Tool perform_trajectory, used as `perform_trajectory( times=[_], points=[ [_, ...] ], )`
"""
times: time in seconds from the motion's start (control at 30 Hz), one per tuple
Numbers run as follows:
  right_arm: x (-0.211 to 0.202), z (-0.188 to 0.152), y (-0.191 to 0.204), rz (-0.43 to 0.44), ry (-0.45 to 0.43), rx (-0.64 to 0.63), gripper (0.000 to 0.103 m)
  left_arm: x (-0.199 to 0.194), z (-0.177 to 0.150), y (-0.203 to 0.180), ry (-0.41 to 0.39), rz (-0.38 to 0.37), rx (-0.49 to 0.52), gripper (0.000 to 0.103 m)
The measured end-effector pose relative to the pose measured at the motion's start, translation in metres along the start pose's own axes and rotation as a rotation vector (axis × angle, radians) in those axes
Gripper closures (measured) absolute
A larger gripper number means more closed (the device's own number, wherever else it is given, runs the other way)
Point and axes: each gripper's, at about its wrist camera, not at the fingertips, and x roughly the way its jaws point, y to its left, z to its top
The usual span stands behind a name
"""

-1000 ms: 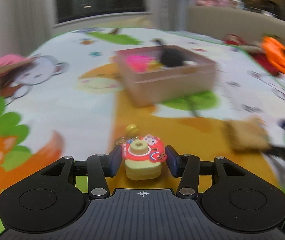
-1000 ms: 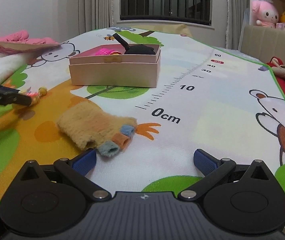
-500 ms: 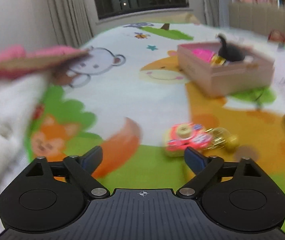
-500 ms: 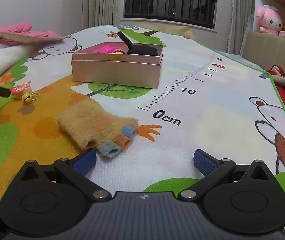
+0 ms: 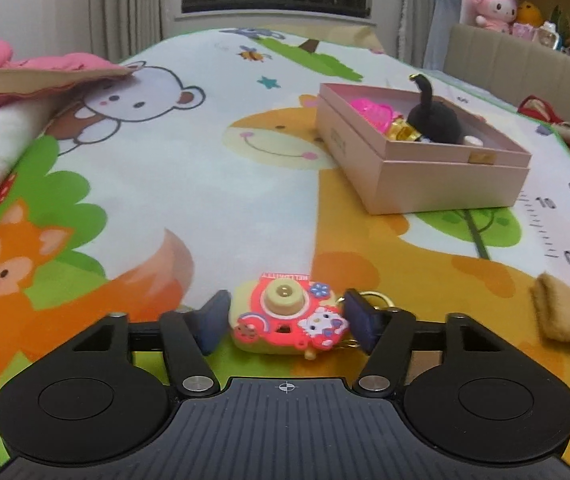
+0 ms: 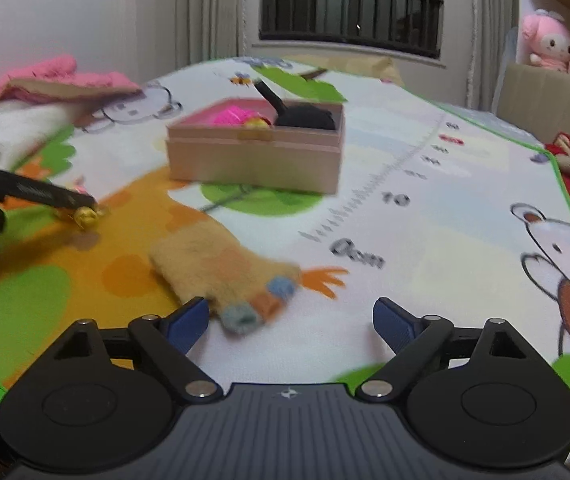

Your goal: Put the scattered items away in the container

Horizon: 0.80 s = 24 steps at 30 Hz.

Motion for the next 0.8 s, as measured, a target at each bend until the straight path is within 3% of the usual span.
perform_trajectory(
  times=[0.23, 0.33, 0.4, 0.43, 0.47, 0.53, 0.63, 0.8],
  points=[
    [0.020, 0.018, 0.023, 0.126, -0.006, -0.149, 0.012, -0.021, -0.005, -0.014, -0.003, -0.080, 0.039, 0.037],
    [0.047, 0.028, 0.020, 0.185, 0.066, -0.184, 0.012, -0.028, -0.011, -0.024, 0.008, -0.128, 0.057, 0.037],
    [0.063, 0.034, 0.014, 0.214, 0.140, -0.129, 0.015, -0.031, -0.016, -0.030, 0.015, -0.142, 0.072, 0.037],
    [0.066, 0.036, 0.012, 0.221, 0.153, -0.100, 0.018, -0.031, -0.018, -0.032, 0.016, -0.143, 0.078, 0.037],
    [0.065, 0.037, 0.013, 0.227, 0.155, -0.091, 0.030, -0.032, -0.020, -0.034, 0.016, -0.143, 0.082, 0.037],
    [0.062, 0.039, 0.017, 0.223, 0.164, -0.054, 0.037, -0.032, -0.022, -0.036, 0.013, -0.140, 0.081, 0.037],
    [0.060, 0.036, 0.022, 0.190, 0.164, -0.002, 0.043, -0.032, -0.023, -0.036, 0.013, -0.143, 0.074, 0.035],
    [0.054, 0.032, 0.030, 0.174, 0.143, -0.029, 0.048, -0.030, -0.026, -0.037, 0.016, -0.147, 0.083, 0.029]
  ],
)
